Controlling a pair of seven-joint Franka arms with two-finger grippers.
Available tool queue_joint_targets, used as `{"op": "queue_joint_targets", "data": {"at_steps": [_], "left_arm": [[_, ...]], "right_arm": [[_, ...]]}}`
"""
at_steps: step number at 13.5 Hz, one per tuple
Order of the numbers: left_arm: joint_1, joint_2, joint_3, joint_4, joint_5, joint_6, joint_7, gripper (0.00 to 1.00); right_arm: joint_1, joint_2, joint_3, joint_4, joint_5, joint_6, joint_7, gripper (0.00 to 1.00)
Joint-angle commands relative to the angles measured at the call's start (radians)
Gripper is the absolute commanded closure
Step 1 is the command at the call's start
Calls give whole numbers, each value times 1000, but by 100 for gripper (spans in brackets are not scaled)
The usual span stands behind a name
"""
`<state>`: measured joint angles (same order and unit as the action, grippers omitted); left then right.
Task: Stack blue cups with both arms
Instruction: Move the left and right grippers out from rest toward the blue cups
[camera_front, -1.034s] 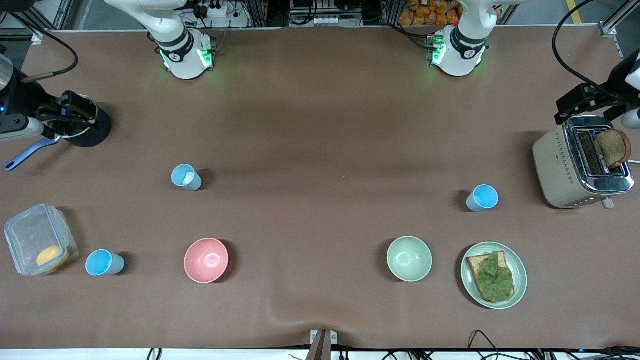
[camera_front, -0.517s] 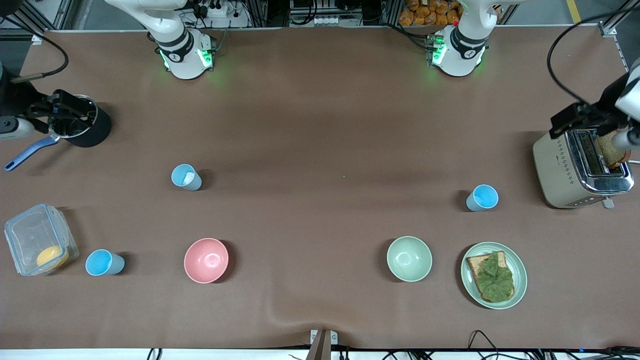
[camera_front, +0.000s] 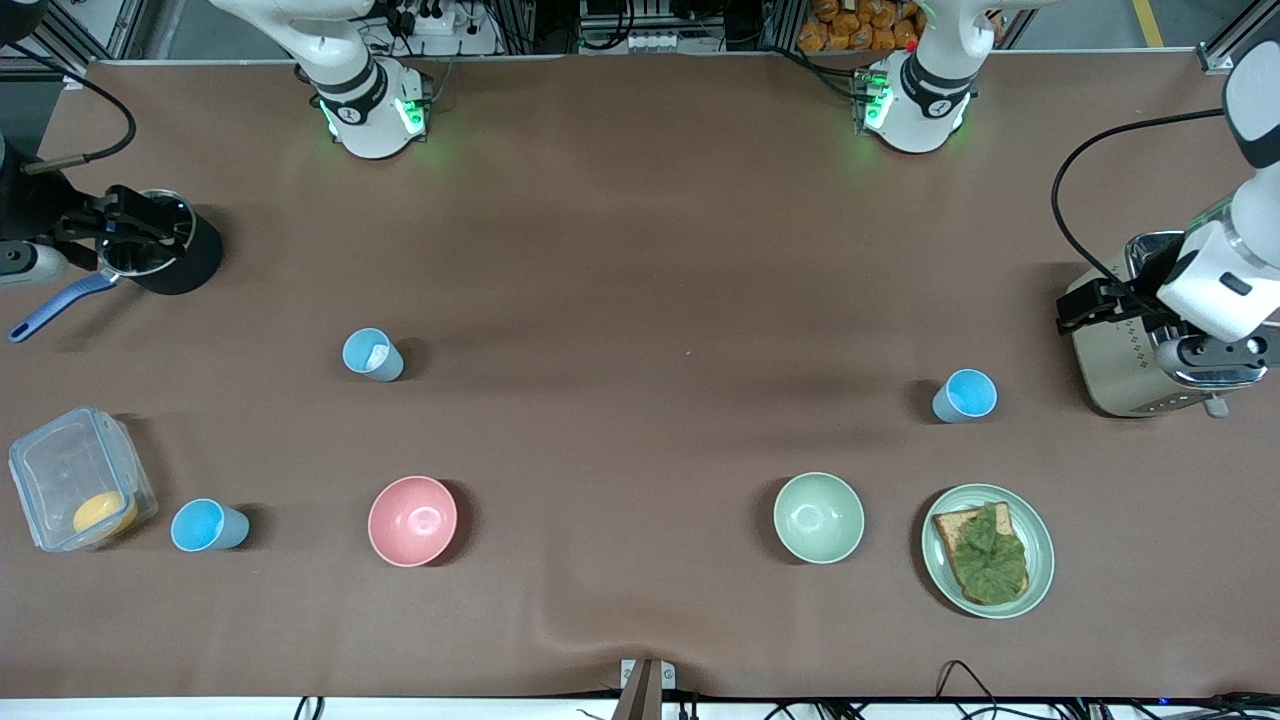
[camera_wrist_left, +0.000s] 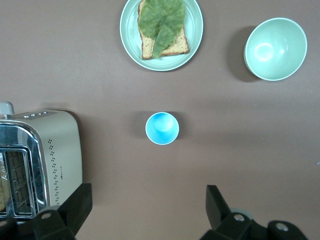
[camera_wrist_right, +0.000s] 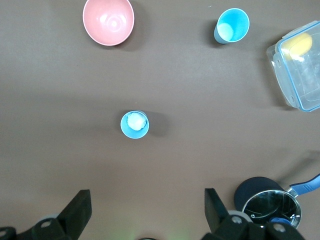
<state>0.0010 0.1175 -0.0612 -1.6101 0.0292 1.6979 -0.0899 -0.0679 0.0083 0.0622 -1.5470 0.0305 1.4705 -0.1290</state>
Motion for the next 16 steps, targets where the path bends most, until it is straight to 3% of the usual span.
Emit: {"op": "queue_joint_targets", "data": {"at_steps": [1,6,9,14,16], "left_arm": [[4,5,-2,-14,-15,28,30,0],[14,22,-2,-43,-12,77,30,0],[14,25,0,-126,-12,189,30,0],[17,109,3,-143,-6,232,30,0],[27,135,0,-166,47,281,33,0]], "right_arm": [[-7,4,10,21,11,-16,8,0],[-3,4,14,24,9,-15,6,0],[-3,4,14,22,8,-15,5,0],[-10,6,13,21,2,-16,-3,0],[-7,6,13,18,-6,-16,0,0]]}}
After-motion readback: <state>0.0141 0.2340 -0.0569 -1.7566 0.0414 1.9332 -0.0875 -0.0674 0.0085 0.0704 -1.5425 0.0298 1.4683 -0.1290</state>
